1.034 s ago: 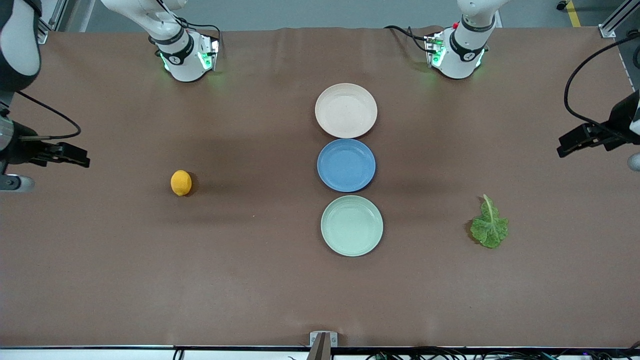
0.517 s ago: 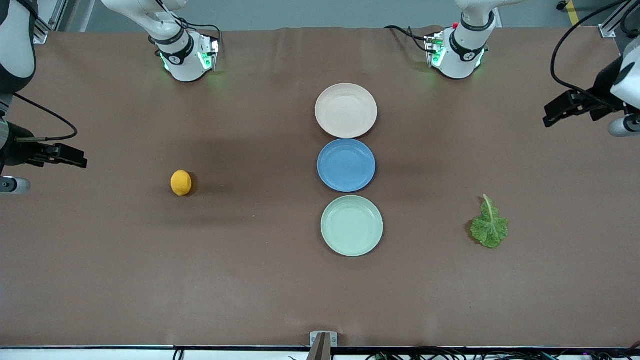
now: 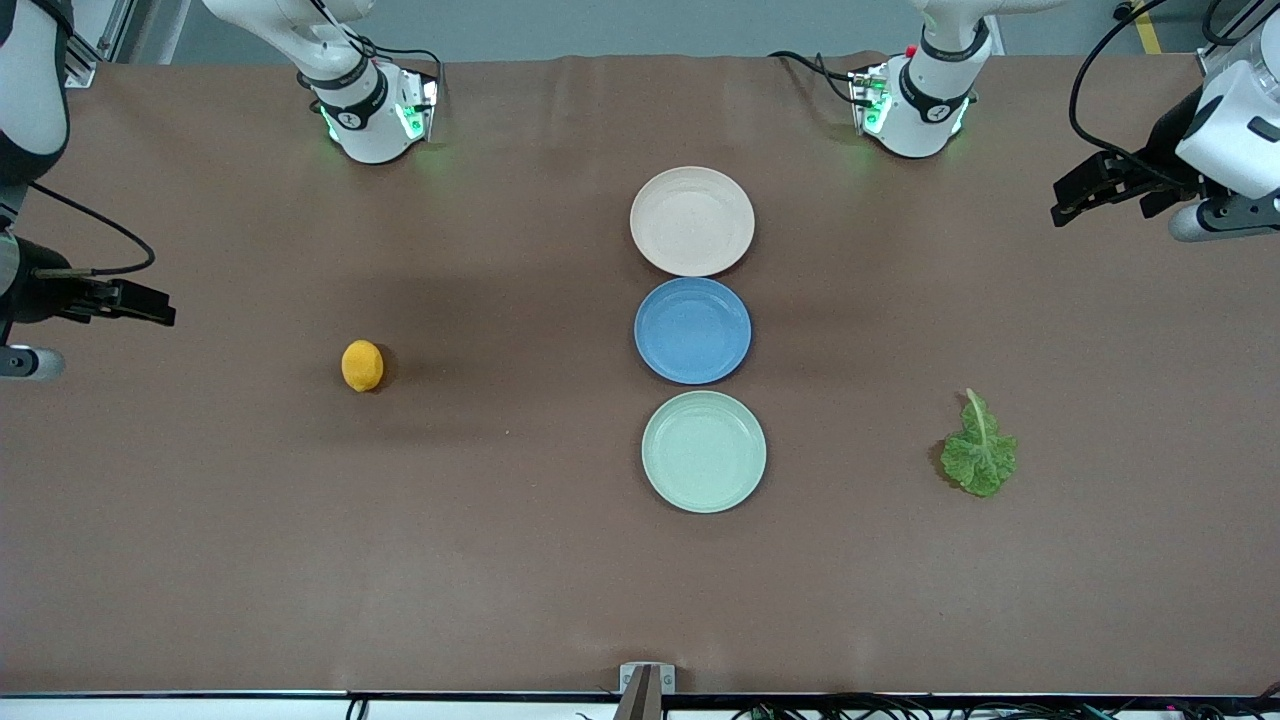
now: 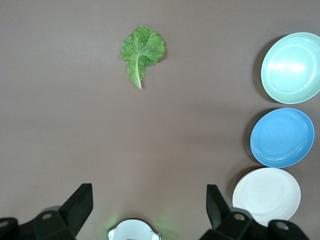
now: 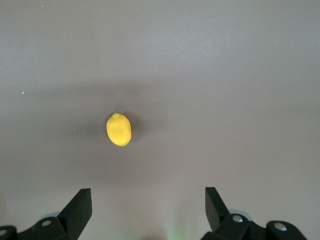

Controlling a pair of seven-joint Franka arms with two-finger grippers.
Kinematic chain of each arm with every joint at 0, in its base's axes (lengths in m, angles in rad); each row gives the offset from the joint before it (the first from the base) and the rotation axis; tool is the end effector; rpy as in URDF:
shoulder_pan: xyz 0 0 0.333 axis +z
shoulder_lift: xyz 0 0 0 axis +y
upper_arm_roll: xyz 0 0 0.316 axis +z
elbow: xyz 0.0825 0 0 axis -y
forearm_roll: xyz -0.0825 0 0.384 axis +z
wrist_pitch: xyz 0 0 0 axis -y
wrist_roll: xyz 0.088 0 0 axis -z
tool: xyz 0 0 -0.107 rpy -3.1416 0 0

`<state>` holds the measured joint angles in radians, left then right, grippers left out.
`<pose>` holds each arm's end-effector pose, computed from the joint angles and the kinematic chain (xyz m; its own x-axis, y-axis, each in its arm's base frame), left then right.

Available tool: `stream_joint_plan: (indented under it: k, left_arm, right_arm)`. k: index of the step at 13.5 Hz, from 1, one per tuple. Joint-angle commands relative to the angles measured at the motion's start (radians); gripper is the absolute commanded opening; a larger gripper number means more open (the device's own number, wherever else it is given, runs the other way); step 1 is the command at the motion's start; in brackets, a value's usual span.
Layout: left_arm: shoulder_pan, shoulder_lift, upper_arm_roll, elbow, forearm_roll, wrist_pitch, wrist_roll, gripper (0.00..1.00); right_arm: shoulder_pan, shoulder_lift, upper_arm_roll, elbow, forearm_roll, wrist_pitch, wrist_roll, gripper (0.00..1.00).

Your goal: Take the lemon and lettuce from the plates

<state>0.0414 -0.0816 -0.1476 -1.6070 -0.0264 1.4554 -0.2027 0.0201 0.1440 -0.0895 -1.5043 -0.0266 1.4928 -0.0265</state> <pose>0.5133 -0.0613 0.6411 0.9929 0.0949 -0.0723 0.0951 -0.9955 -0.0002 0.5851 -0.0401 0.5675 0.9868 -0.0452 -0.1552 -0.0402 -0.9986 0.0352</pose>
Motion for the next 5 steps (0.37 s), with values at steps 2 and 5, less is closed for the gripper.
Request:
stream_joint_plan:
  k: [2, 5]
  left_arm:
    - [-0.006, -0.02, 0.005, 0.004, 0.037, 0.017, 0.019, 1.0]
    - [0.003, 0.005, 0.008, 0.05, 0.039, 0.016, 0.02, 1.0]
  right_arm:
    - [-0.031, -0.135, 0.013, -0.129, 0.001, 0.01, -0.012, 1.0]
    - [-0.037, -0.194, 0.019, -0.181, 0.004, 0.02, -0.01, 1.0]
